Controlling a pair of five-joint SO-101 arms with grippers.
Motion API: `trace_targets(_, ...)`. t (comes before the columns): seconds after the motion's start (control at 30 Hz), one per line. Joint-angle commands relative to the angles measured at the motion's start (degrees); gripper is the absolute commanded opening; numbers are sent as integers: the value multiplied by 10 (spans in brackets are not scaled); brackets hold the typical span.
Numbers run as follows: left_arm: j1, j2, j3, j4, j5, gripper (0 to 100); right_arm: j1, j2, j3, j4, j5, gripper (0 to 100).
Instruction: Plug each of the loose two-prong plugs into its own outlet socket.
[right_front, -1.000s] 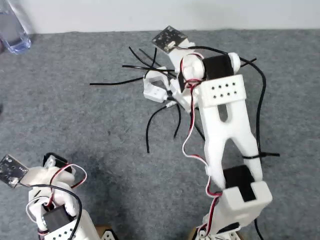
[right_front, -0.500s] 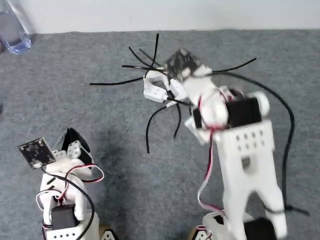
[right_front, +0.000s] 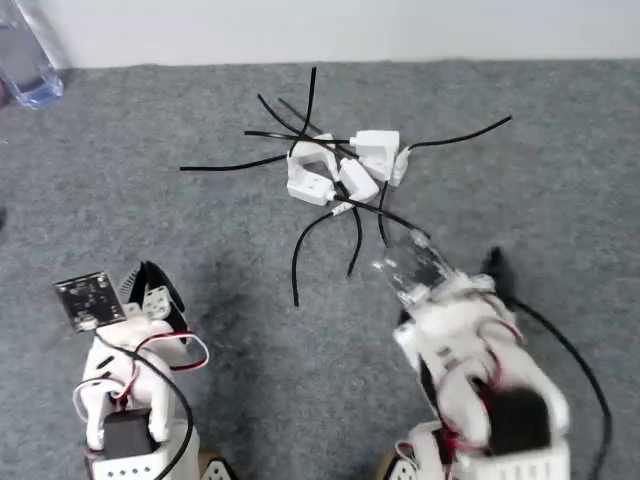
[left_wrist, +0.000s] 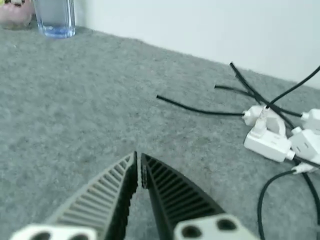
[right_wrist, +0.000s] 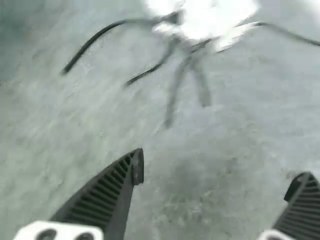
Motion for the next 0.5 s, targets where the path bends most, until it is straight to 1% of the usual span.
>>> trace_targets(0.0, 2, -6, -20, 27, -2, 15, 46, -84, 35, -29, -2, 424)
trace_targets(0.27, 1, -6, 0, 77, -1, 15, 102, -199, 248, -133, -7, 424)
trace_targets(0.37, 1, -6, 41, 73, -1, 15, 117, -252, 301, -138, -43, 424)
trace_targets(0.47, 1, -5, 47, 76, -2, 15, 135, -256, 328, -142, -74, 424)
